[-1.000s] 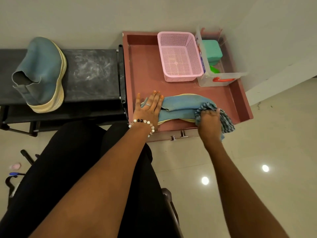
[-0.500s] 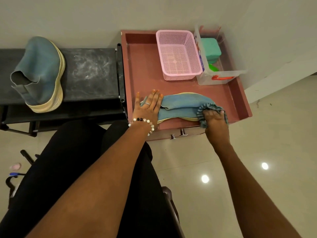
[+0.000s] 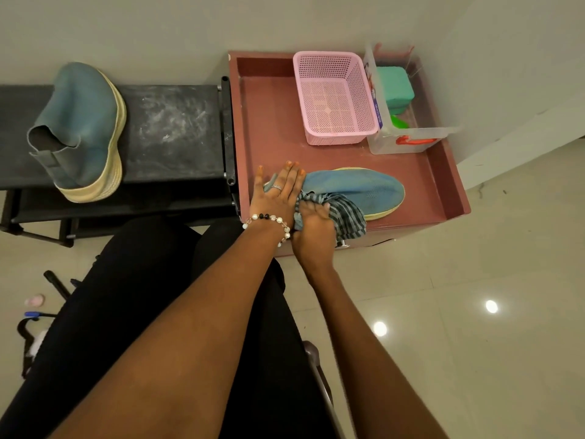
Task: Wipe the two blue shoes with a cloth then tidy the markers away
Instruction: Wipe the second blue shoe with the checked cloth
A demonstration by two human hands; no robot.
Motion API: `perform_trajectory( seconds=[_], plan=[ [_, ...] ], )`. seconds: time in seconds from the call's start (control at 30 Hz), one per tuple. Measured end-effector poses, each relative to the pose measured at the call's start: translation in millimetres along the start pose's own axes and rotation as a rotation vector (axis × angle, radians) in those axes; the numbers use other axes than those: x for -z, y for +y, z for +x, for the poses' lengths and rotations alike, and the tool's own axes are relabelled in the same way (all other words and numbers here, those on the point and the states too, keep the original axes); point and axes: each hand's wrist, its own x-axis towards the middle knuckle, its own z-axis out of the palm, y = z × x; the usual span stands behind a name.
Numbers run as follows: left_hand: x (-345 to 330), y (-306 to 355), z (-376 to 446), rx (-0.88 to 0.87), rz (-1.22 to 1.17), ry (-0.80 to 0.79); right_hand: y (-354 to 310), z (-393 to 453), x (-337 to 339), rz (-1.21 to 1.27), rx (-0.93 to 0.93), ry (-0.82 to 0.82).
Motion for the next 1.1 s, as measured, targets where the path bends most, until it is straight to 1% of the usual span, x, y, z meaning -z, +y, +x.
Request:
perform_trajectory(
  seconds=[0.07,0.13,0.2,0.4,0.47,0.5,0.57,0.6,0.67,0.77,0.83,0.87,0.93,1.0,1.03,1.1],
  plan=[
    [2,0,-1,-0.004,0.000,-0.003,26,-1,12,-0.026,0.149,-0.069],
    [2,1,-2,-0.009,-0.011,0.003,53,3,29,-0.102,0.304,-0.151],
    [1,-1,-2,-0.013,-0.022,0.002,74,9,45,-0.190,0.336,-0.161],
    [-1,-1,-2,-0.025,-0.048,-0.003,148,2,78,-0.482,0.142,-0.045],
    [0,0,-2,-0.025,-0.049,-0.007,141,2,71,-0.510,0.054,0.004],
    [2,-1,-2,-0.025,-0.048,-0.012,128,2,63,-0.485,-0.027,0.021],
    [2,-1,-2,-0.016,-0.034,-0.016,92,3,43,-0.356,-0.213,0.063],
    [2,-1,-2,-0.012,-0.024,-0.019,73,3,36,-0.275,-0.258,0.098],
    [3,1,-2,-0.011,-0.020,-0.022,40,4,22,-0.151,-0.275,0.121],
    [2,1,-1,-0.001,-0.024,-0.013,4,8,8,-0.080,-0.197,0.092],
    [1,0,1,-0.007,-0.012,-0.017,-5,7,2,-0.036,-0.130,0.029],
    [1,0,1,-0.009,-0.009,-0.022,-2,5,3,-0.021,-0.060,0.016],
    [2,0,0,-0.010,-0.007,-0.023,18,3,14,-0.046,0.137,-0.049],
    [1,0,0,-0.010,-0.007,-0.015,48,7,32,-0.110,0.280,-0.159],
    [1,0,0,-0.012,-0.012,-0.014,61,10,41,-0.160,0.315,-0.192],
    [0,-1,-1,-0.018,-0.017,-0.010,86,17,56,-0.265,0.332,-0.174]
  ],
)
